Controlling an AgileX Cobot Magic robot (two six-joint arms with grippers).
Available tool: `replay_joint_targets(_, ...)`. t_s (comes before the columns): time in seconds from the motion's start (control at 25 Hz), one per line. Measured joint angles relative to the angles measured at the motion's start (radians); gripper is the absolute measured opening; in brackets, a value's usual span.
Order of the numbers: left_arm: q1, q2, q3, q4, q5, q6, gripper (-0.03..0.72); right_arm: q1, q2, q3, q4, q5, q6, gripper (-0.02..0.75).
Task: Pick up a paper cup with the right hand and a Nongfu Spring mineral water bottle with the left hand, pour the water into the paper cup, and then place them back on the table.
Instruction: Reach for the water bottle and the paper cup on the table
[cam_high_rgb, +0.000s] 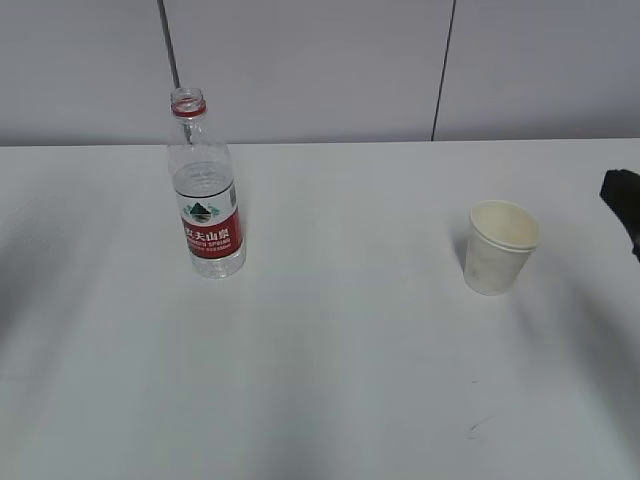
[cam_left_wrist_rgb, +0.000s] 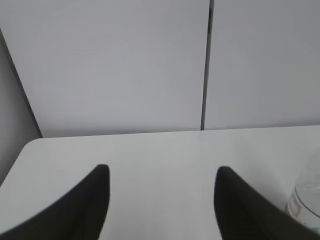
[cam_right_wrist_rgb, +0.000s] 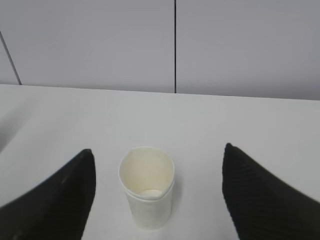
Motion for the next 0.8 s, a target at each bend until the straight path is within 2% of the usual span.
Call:
replay_joint_targets(0.16,0.000,0.108,0.004,0.000,-0.121,-0.039,0.418,0.000,0.072,0.055,-0.002,-0.156,0.004,0.587)
replay_joint_targets(0.32,0.000,0.195,0.053,0.044,-0.302,-0.155,0.418,0.000,0.127,0.062,-0.002,-0.192,0.006,0.587)
replay_joint_targets(0.52,0.000,0.288,0.132,0.280,-0.518,-0.332,0.417,0.000,0.180,0.062,-0.002,-0.198,0.006,0.587)
replay_joint_targets(0.68,0.000,0.348,0.161,0.450,-0.631,-0.351,0.417,0.000,0.239,0.062,-0.009,-0.214,0.007,0.587)
replay_joint_targets(0.8,0.000,0.382,0.161,0.563,-0.663,-0.353,0.417,0.000,0.323,0.062,-0.053,-0.314,0.007,0.587)
